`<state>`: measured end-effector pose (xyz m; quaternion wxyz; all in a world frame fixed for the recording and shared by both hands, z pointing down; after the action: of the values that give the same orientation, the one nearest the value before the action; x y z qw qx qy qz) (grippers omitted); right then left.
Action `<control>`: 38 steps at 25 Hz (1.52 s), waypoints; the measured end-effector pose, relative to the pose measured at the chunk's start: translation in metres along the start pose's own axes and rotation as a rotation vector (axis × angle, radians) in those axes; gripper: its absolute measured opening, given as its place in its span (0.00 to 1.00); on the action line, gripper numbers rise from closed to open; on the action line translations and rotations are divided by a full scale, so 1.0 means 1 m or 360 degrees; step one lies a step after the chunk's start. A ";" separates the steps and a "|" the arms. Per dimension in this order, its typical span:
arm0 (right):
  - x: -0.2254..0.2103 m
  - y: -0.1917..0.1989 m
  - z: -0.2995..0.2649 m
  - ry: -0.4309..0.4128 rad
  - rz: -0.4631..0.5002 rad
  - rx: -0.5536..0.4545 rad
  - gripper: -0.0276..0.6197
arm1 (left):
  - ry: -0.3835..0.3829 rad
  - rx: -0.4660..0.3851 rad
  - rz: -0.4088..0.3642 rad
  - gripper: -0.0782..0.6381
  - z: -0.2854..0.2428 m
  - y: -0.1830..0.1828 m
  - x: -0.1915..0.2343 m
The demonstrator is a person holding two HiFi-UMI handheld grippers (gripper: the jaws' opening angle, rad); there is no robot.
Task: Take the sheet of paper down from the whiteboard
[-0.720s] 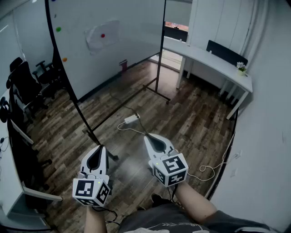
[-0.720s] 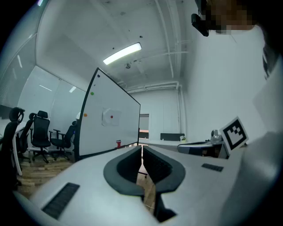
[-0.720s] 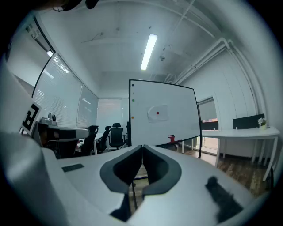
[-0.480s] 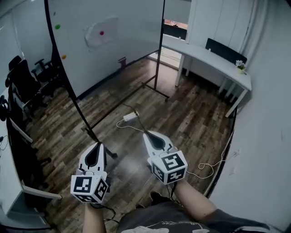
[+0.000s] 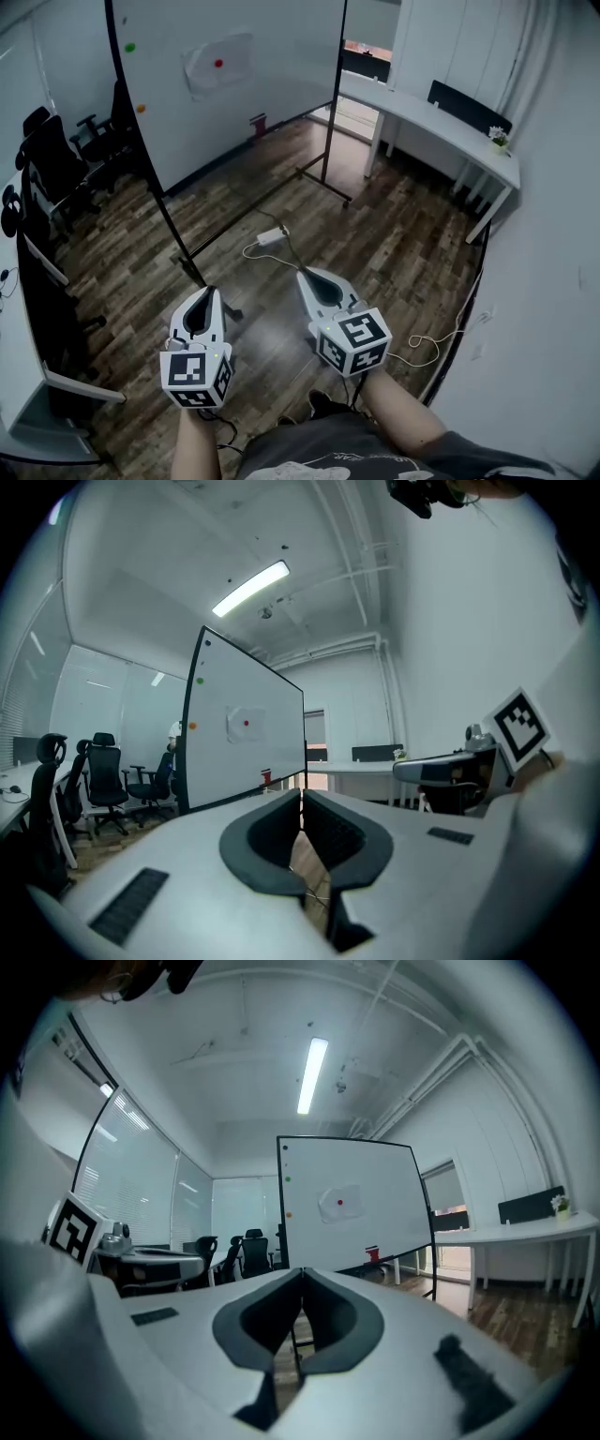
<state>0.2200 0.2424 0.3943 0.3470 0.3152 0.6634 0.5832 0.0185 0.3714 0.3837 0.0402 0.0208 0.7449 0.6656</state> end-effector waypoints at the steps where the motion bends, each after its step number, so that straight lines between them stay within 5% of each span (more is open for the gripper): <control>1: 0.003 0.002 0.002 -0.0009 -0.0021 -0.0008 0.08 | -0.0012 0.0005 -0.0003 0.14 0.003 0.001 0.000; 14: 0.033 0.032 -0.009 -0.0113 0.0061 0.0087 0.08 | -0.0025 0.0052 0.0055 0.14 0.005 0.020 0.008; 38: -0.141 -0.007 -0.183 -0.0277 -0.0027 0.0071 0.08 | -0.0158 0.0109 0.0098 0.14 -0.203 -0.011 0.027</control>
<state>0.1477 0.0244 0.4153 0.4012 0.3668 0.6461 0.5357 -0.0259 0.1712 0.3939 0.0558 0.0780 0.7634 0.6387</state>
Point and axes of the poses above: the fingertips, and each gripper's own axes: z backward along the fingers, x to its left, y out of its underside, the point moved 10 cm from there along z, backward along the fingers
